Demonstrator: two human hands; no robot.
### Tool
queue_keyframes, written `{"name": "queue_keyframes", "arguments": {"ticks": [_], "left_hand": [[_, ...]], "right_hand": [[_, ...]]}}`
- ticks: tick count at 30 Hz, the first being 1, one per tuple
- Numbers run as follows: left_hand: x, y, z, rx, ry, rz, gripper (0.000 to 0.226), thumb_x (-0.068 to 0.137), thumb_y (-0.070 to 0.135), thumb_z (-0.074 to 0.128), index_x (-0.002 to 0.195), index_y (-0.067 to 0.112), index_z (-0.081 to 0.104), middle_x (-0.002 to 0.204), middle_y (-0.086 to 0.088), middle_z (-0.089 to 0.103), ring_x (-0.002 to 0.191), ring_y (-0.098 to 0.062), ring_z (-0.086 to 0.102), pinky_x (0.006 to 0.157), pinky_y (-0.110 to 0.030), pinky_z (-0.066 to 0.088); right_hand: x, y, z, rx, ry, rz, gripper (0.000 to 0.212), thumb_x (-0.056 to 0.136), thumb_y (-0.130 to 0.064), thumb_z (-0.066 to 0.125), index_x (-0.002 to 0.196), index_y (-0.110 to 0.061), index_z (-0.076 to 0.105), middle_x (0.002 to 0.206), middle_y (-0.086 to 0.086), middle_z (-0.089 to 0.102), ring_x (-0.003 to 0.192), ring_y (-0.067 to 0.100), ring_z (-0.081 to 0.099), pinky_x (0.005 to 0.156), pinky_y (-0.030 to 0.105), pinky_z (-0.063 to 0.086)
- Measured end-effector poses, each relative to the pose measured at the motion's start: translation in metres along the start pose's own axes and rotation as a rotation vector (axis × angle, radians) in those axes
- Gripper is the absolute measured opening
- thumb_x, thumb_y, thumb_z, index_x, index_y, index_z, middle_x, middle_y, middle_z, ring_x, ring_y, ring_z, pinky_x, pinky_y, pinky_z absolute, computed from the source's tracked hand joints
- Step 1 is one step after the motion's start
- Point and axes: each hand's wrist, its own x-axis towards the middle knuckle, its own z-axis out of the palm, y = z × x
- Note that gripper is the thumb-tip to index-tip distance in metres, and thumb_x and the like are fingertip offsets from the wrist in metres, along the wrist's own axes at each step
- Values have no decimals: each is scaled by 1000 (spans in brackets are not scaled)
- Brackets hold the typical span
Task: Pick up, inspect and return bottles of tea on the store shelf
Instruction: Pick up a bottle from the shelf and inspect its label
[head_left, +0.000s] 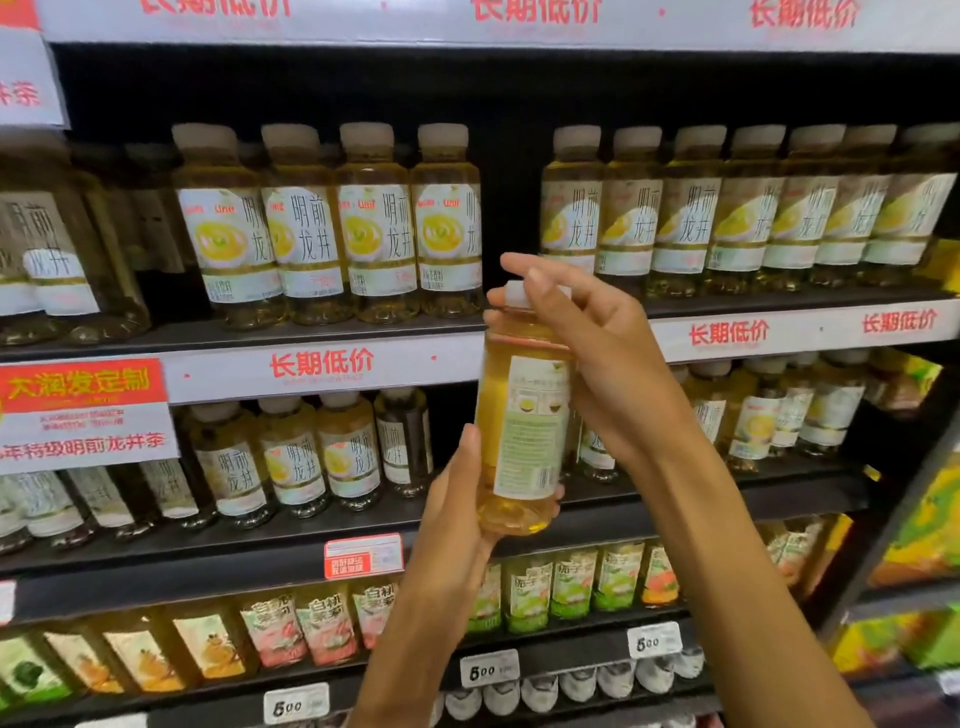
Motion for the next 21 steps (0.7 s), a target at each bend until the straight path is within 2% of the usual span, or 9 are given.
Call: {"name": "queue_keyframes", "arguments": {"ticks": [2,4,8,11,12,15,17,20,21], "left_hand": [[-2,-2,4,-63,23,-54,64,65,66,50,104,20,70,88,-11,75,65,-25,72,54,-29,56],[-5,-9,8,-165,-54,-115,67,79,69,43,107,15,72,79,-13,72,56,-24,66,49,-29,51],[-7,-25,20,-331,-182,-230,67,96,59,25,103,11,70,78,-14,68,58,-25,65,53,-29,50],[-1,-34,37,-232,-103,-294,67,91,60,32,107,5,67,80,-18,70,64,-29,68,59,-34,54],[-1,-40,37,-142,-52,-280,65,89,60,34,114,8,64,85,-17,71,71,-27,70,64,-36,56],[-4,-50,42,123,100,-122,42,90,64,37,118,45,62,109,10,72,104,-7,67,83,-26,55],[-6,-51,50,181,115,-114,53,80,78,42,120,48,60,115,18,68,110,-2,63,92,-25,51],[-7,-54,67,226,105,-83,36,71,76,50,95,56,67,99,26,71,94,6,66,72,-9,52],[-8,-55,73,225,98,-79,39,70,76,53,96,51,69,99,20,73,93,2,68,71,-12,53]], "right_hand": [[1,3,-3,-17,-7,8,34,87,-35,60,118,-19,65,101,2,74,95,16,71,74,23,55],[3,4,-8,46,-65,9,30,91,-33,58,116,-19,65,96,1,72,92,18,71,75,25,55],[5,8,-21,363,-222,165,32,93,-33,47,109,-14,68,87,6,69,83,21,70,74,33,56],[5,15,-36,404,-227,219,24,92,-30,50,94,-11,65,77,6,65,76,21,67,72,33,54],[4,17,-42,373,-213,214,21,92,-29,52,93,-11,63,77,6,63,75,21,66,72,33,54],[-4,22,-59,185,-105,165,20,89,-33,62,93,-14,66,79,6,66,77,20,67,71,29,54],[-9,23,-69,98,-44,152,25,83,-39,67,93,-16,67,79,3,69,78,18,69,71,26,55],[-14,21,-81,52,-37,218,33,79,-48,63,93,-18,67,80,3,70,80,17,70,72,26,56],[-15,21,-86,68,-52,245,35,79,-49,61,95,-18,67,81,3,71,81,18,70,72,26,56]]}}
